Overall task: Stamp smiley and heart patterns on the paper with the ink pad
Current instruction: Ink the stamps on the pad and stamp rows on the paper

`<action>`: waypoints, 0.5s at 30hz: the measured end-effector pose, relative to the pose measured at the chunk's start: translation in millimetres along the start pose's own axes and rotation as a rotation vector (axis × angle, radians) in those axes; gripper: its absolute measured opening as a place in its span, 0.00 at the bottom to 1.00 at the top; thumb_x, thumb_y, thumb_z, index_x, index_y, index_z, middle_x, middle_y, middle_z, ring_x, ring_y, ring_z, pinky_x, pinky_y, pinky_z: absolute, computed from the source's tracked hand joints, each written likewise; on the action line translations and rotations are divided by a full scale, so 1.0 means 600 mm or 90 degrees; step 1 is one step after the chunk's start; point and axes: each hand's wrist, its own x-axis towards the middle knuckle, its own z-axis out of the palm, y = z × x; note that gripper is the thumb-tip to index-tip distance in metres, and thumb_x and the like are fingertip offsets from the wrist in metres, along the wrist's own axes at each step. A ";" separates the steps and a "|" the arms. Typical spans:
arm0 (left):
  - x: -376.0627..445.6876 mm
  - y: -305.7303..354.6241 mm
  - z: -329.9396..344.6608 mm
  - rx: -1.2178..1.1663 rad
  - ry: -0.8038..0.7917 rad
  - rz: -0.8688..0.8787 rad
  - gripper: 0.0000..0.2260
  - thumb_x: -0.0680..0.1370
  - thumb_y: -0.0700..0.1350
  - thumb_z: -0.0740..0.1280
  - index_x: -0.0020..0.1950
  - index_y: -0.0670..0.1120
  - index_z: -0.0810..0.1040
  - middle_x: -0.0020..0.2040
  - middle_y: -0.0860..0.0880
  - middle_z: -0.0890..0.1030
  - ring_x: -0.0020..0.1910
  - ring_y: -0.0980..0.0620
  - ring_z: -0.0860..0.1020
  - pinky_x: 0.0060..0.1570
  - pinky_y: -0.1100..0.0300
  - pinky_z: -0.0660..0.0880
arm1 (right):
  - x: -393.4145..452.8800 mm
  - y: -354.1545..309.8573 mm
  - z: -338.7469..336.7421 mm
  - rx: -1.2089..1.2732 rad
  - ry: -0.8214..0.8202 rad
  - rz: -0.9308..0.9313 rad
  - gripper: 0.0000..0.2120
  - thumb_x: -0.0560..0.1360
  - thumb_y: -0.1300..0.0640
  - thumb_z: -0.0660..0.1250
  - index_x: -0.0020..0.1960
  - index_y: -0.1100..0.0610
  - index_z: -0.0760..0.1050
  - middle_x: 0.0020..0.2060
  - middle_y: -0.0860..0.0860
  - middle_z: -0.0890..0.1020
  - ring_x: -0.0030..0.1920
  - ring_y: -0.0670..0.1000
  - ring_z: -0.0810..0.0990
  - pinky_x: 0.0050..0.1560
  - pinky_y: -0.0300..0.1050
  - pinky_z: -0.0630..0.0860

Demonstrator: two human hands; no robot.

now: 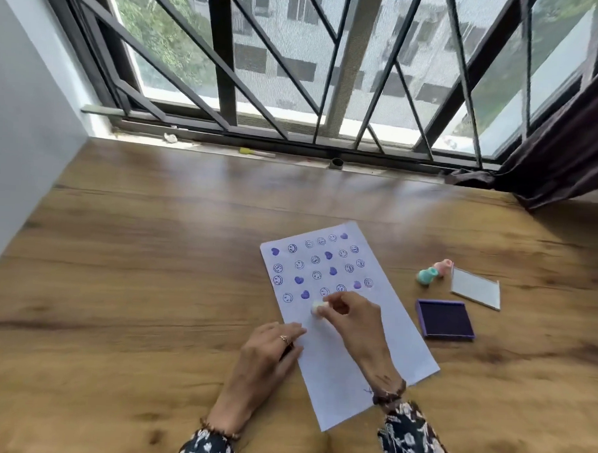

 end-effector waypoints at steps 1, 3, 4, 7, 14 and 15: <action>0.000 0.000 0.000 -0.003 -0.001 -0.008 0.14 0.68 0.37 0.75 0.52 0.44 0.80 0.51 0.48 0.84 0.51 0.51 0.78 0.57 0.63 0.68 | -0.003 -0.019 0.008 -0.060 -0.012 -0.029 0.01 0.68 0.56 0.72 0.39 0.53 0.80 0.37 0.50 0.83 0.40 0.48 0.80 0.46 0.41 0.75; 0.000 0.000 -0.002 -0.020 0.002 -0.029 0.12 0.70 0.37 0.73 0.52 0.45 0.79 0.50 0.48 0.83 0.51 0.51 0.77 0.54 0.63 0.68 | -0.007 -0.057 0.018 -0.167 -0.030 -0.082 0.04 0.71 0.57 0.68 0.43 0.58 0.80 0.41 0.53 0.81 0.43 0.52 0.79 0.48 0.46 0.73; 0.001 0.000 -0.002 -0.028 0.003 -0.039 0.11 0.71 0.37 0.72 0.51 0.44 0.79 0.49 0.48 0.83 0.50 0.50 0.77 0.53 0.63 0.69 | -0.009 -0.076 0.020 -0.199 -0.039 -0.102 0.05 0.72 0.57 0.67 0.44 0.58 0.80 0.43 0.54 0.81 0.44 0.53 0.78 0.49 0.47 0.72; 0.001 0.001 -0.003 -0.043 0.001 -0.052 0.08 0.72 0.36 0.71 0.49 0.43 0.77 0.46 0.48 0.82 0.47 0.48 0.78 0.51 0.64 0.69 | -0.017 -0.114 0.014 -0.260 -0.051 -0.134 0.07 0.75 0.58 0.63 0.46 0.60 0.78 0.45 0.55 0.80 0.46 0.55 0.78 0.49 0.49 0.73; -0.002 0.000 -0.009 -0.093 -0.003 -0.066 0.06 0.73 0.36 0.69 0.48 0.44 0.76 0.45 0.48 0.81 0.50 0.51 0.78 0.52 0.68 0.69 | -0.013 -0.126 0.019 -0.307 0.031 -0.171 0.06 0.74 0.59 0.64 0.42 0.59 0.77 0.40 0.53 0.79 0.40 0.54 0.78 0.42 0.45 0.68; -0.002 0.000 -0.009 -0.094 -0.003 -0.068 0.06 0.73 0.36 0.69 0.48 0.44 0.76 0.46 0.48 0.81 0.49 0.51 0.78 0.51 0.67 0.69 | -0.010 -0.115 0.032 -0.317 -0.007 -0.145 0.06 0.75 0.59 0.63 0.43 0.60 0.77 0.42 0.55 0.80 0.43 0.55 0.78 0.44 0.46 0.69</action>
